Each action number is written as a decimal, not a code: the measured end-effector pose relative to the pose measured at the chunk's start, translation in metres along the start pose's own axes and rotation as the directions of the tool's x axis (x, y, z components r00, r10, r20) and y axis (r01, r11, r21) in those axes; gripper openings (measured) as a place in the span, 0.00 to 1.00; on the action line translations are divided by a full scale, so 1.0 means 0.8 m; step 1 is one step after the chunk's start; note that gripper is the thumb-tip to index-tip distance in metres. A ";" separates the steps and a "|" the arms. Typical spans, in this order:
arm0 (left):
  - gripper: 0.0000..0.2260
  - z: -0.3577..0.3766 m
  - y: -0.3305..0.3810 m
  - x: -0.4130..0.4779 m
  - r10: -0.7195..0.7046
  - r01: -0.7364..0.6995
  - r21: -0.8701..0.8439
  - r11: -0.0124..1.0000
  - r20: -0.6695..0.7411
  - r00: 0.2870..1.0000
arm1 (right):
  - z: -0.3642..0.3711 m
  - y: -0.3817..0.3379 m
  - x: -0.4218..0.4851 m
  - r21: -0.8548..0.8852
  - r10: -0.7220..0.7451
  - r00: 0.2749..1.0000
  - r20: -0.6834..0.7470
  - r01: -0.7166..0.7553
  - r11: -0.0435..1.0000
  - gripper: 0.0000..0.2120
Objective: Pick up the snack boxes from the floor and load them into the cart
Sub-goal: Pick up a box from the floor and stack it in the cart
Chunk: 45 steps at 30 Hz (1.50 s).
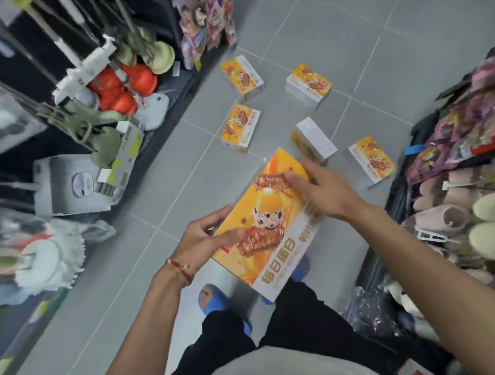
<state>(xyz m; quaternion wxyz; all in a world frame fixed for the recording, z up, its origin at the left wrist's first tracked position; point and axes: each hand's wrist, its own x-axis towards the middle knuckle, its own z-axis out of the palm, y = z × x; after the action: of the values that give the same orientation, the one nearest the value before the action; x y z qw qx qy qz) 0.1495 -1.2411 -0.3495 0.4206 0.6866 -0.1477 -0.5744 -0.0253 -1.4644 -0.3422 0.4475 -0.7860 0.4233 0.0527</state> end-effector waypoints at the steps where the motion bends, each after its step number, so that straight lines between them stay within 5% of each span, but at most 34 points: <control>1: 0.32 -0.020 -0.005 -0.011 0.013 -0.013 -0.010 1.000 -0.009 1.000 | 0.014 -0.016 0.000 0.030 -0.012 1.000 0.015 0.011 1.000 0.23; 8: 0.31 -0.131 -0.045 -0.094 0.041 -0.052 -0.071 0.996 -0.150 0.988 | 0.102 -0.116 0.005 0.243 -0.117 0.948 0.295 0.044 0.969 0.15; 13: 0.25 -0.166 -0.078 -0.161 0.011 -0.095 -0.224 0.970 -0.348 0.937 | 0.159 -0.172 -0.002 0.334 -0.211 0.878 0.429 0.063 0.940 0.18; 17: 0.19 -0.173 -0.112 -0.204 -0.052 -0.177 -0.357 0.917 -0.549 0.834 | 0.200 -0.208 -0.004 0.373 -0.267 0.811 0.522 0.065 0.926 0.14; 23: 0.21 -0.145 -0.167 -0.271 -0.221 -0.392 -0.498 0.774 -0.791 0.570 | 0.257 -0.248 -0.022 0.328 -0.279 0.696 0.662 0.066 0.943 0.11; 32: 0.27 -0.051 -0.273 -0.356 -0.581 -0.691 -0.561 0.456 -0.776 0.247 | 0.371 -0.287 -0.115 0.277 -0.301 0.504 0.809 0.123 0.953 0.10; 38: 0.20 -0.022 -0.358 -0.429 -0.682 -0.802 -0.491 0.340 -0.716 0.149 | 0.479 -0.299 -0.216 0.206 -0.296 0.393 0.870 0.255 0.945 0.13; 45: 0.26 -0.015 -0.487 -0.549 -0.729 -0.875 -0.434 0.213 -0.667 0.154 | 0.609 -0.309 -0.366 0.150 -0.262 0.274 0.925 0.369 0.917 0.16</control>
<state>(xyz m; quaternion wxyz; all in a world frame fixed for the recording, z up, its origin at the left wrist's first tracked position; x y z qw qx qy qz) -0.0791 -0.6998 -0.3491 0.7539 0.3960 0.5063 0.1356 0.1088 -0.8592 -0.3338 0.5706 -0.7013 -0.0755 0.4206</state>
